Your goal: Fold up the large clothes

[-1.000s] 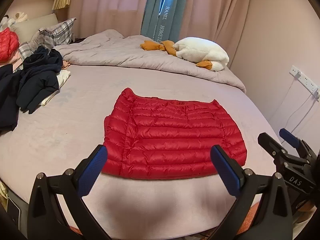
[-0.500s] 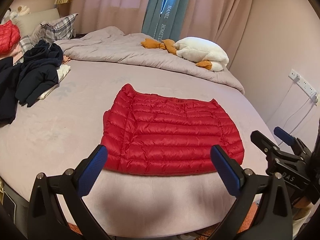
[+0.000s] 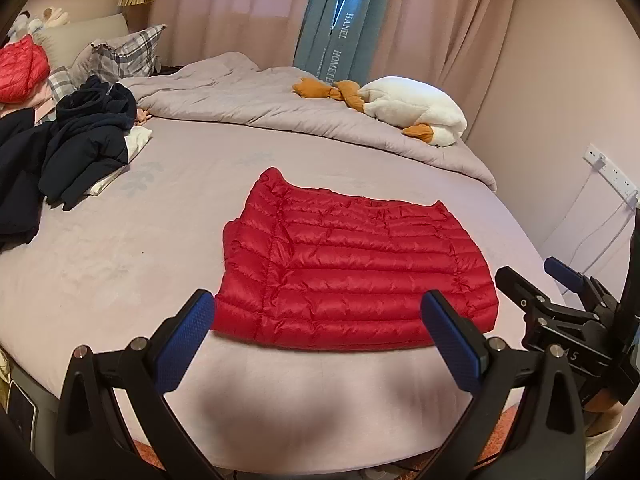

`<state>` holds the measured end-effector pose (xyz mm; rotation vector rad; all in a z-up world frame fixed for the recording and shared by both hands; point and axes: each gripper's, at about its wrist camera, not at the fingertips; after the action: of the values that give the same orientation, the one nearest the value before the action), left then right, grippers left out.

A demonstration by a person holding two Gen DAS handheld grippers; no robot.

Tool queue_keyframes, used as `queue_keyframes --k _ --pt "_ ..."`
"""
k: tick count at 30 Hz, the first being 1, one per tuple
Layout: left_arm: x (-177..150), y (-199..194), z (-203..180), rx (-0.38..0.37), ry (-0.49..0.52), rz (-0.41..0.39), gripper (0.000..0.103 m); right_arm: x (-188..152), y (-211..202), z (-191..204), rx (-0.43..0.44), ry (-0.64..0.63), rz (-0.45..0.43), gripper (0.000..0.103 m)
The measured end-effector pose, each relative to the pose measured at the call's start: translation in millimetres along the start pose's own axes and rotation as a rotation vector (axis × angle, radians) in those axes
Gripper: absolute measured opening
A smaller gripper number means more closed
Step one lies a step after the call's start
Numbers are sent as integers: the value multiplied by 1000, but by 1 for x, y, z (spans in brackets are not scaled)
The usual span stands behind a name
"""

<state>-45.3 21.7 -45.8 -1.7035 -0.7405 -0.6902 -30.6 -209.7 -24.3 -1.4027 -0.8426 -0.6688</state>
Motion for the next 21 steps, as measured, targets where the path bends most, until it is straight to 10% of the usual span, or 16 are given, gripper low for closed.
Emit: queue_keyframes --k 21 --pt "-2 5 5 -3 -2 22 103 -4 0 -1 -22 12 9 102"
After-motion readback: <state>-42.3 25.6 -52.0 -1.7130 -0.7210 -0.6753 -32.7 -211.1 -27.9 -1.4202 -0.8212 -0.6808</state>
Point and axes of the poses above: each gripper's, at about its wrist camera, not at the fingertips, and y roughly the way its jaws point, z to its left, x to its top
